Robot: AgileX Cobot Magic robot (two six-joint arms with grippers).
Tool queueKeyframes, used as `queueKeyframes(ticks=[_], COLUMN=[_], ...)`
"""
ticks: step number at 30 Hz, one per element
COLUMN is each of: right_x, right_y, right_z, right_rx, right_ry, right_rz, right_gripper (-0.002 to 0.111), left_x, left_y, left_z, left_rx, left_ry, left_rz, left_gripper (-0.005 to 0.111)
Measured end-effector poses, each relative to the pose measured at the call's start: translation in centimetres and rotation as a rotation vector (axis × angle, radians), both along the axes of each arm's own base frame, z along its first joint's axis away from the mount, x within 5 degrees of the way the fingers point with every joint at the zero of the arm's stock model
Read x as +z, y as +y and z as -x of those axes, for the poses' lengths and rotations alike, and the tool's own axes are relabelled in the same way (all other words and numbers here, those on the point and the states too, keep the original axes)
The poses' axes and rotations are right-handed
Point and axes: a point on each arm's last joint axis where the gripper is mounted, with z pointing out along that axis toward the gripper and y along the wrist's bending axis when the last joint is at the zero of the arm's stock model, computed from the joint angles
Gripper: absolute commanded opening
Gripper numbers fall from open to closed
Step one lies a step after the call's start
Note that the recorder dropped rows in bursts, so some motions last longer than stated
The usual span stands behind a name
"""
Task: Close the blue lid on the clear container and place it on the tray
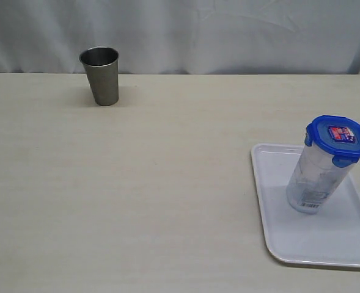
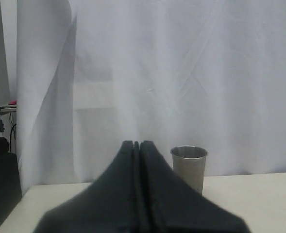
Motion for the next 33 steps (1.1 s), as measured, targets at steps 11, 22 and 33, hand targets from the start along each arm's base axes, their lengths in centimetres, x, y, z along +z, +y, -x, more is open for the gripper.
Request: queueKeyframes(ticks=[11,22,33], right_x=[0.0,0.0,0.0], right_y=[0.0,0.0,0.0], right_z=[0.0,0.0,0.0], right_rx=[0.000,0.000,0.000], right_ry=[0.000,0.000,0.000], right_rz=[0.000,0.000,0.000], right_gripper=[0.004,0.004,0.004], left_x=[-1.1,-3.3,-3.8], left_y=[-0.1,0.2,0.3], left_z=[0.1,0.2,0.3], left_rx=[-0.007,0.038,0.059], left_ry=[0.113,0.359,0.407], left_rz=[-0.022,0.018,0.017], left_gripper=[0.000,0.000,0.000])
